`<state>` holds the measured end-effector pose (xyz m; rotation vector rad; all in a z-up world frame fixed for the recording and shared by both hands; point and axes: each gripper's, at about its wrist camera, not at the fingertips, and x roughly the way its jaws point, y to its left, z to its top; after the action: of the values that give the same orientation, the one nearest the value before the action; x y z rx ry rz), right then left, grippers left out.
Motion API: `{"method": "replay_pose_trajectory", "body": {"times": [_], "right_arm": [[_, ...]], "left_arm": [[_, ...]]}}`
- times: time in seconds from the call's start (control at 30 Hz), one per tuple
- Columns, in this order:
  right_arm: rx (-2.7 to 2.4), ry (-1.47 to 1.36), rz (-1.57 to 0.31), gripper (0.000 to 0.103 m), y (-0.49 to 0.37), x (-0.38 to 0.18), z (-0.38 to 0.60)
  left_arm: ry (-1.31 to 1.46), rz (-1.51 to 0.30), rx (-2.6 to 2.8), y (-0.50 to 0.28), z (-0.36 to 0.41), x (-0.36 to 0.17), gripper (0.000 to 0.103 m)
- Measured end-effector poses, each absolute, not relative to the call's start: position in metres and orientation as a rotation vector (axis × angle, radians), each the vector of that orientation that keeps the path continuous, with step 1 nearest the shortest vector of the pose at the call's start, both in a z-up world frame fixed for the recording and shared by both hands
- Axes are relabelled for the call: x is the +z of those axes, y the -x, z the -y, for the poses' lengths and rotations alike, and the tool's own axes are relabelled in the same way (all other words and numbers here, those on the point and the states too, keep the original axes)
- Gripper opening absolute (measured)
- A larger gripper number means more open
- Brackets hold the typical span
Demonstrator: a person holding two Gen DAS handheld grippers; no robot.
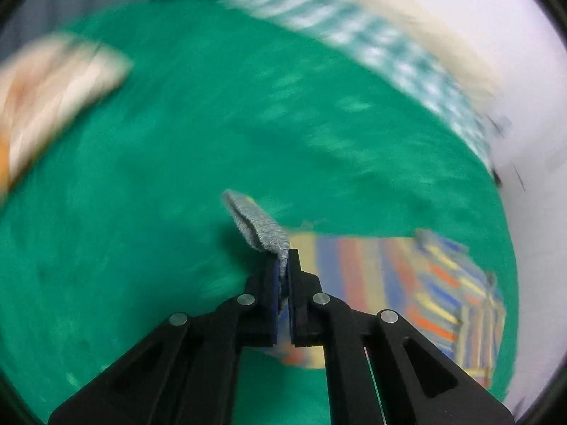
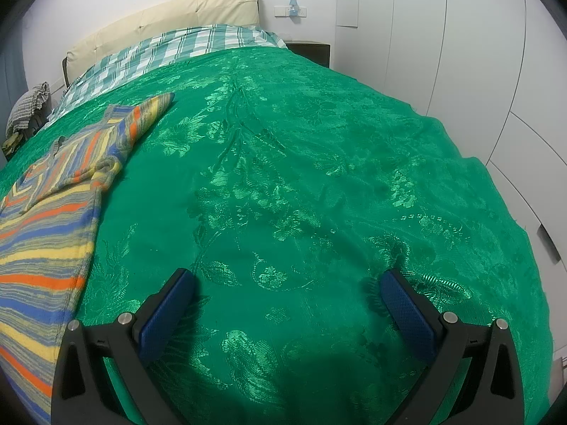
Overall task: Fold small clothes
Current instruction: 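Grasp the side edge with the left gripper, fold it over, release, then grasp the sweater hem with both grippers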
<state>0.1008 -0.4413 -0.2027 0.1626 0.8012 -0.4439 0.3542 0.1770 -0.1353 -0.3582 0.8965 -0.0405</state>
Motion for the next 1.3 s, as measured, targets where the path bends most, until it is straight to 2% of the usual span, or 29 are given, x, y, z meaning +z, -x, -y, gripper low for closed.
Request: {"method": "replay_pose_trajectory", "body": {"times": [0.1, 0.2, 0.27, 0.33, 0.37, 0.4, 0.43, 0.47, 0.6, 0.7, 0.8, 1.07, 1.2, 1.3], "right_arm": [[-0.444, -0.162, -0.801, 0.103, -0.101, -0.203, 0.441], [-0.445, -0.162, -0.802, 0.103, -0.101, -0.203, 0.441], [-0.445, -0.161, -0.802, 0.103, -0.102, -0.203, 0.442], [-0.444, -0.161, -0.803, 0.103, -0.102, -0.203, 0.442], [-0.444, -0.161, -0.803, 0.103, -0.102, -0.203, 0.442], [-0.444, -0.162, -0.803, 0.103, -0.102, -0.203, 0.442], [-0.444, -0.162, -0.803, 0.103, -0.102, -0.203, 0.442], [-0.444, -0.162, -0.803, 0.103, -0.102, -0.203, 0.442], [-0.444, -0.162, -0.802, 0.103, -0.102, -0.203, 0.442], [-0.441, -0.166, -0.799, 0.103, -0.102, -0.203, 0.442], [-0.442, -0.166, -0.799, 0.103, -0.102, -0.203, 0.443], [-0.442, -0.166, -0.805, 0.103, -0.103, -0.204, 0.444], [-0.443, -0.164, -0.821, 0.103, -0.105, -0.204, 0.445], [-0.439, -0.166, -0.836, 0.103, -0.108, -0.203, 0.446]], "left_arm": [[0.191, -0.803, -0.218, -0.349, -0.089, -0.074, 0.002], [0.104, -0.759, -0.382, -0.341, -0.008, -0.043, 0.002], [0.055, -0.753, -0.492, -0.331, 0.058, -0.040, 0.003], [0.013, -0.781, -0.560, -0.324, 0.106, -0.057, 0.008], [0.003, -0.817, -0.586, -0.324, 0.124, -0.067, 0.026], [-0.003, -0.872, -0.602, -0.321, 0.141, -0.085, 0.059], [-0.006, -0.932, -0.590, -0.316, 0.153, -0.107, 0.069], [0.003, -0.968, -0.578, -0.305, 0.158, -0.126, 0.068], [0.054, -1.015, -0.600, -0.252, 0.134, -0.153, 0.068], [0.019, -0.973, -0.554, -0.205, 0.091, -0.153, 0.078], [0.019, -0.960, -0.434, -0.153, 0.025, -0.157, 0.081], [0.123, -0.949, -0.180, -0.093, -0.083, -0.157, 0.081], [0.116, -0.911, -0.146, -0.087, -0.098, -0.146, 0.081], [0.129, -0.908, -0.165, -0.082, -0.102, -0.147, 0.090]]}}
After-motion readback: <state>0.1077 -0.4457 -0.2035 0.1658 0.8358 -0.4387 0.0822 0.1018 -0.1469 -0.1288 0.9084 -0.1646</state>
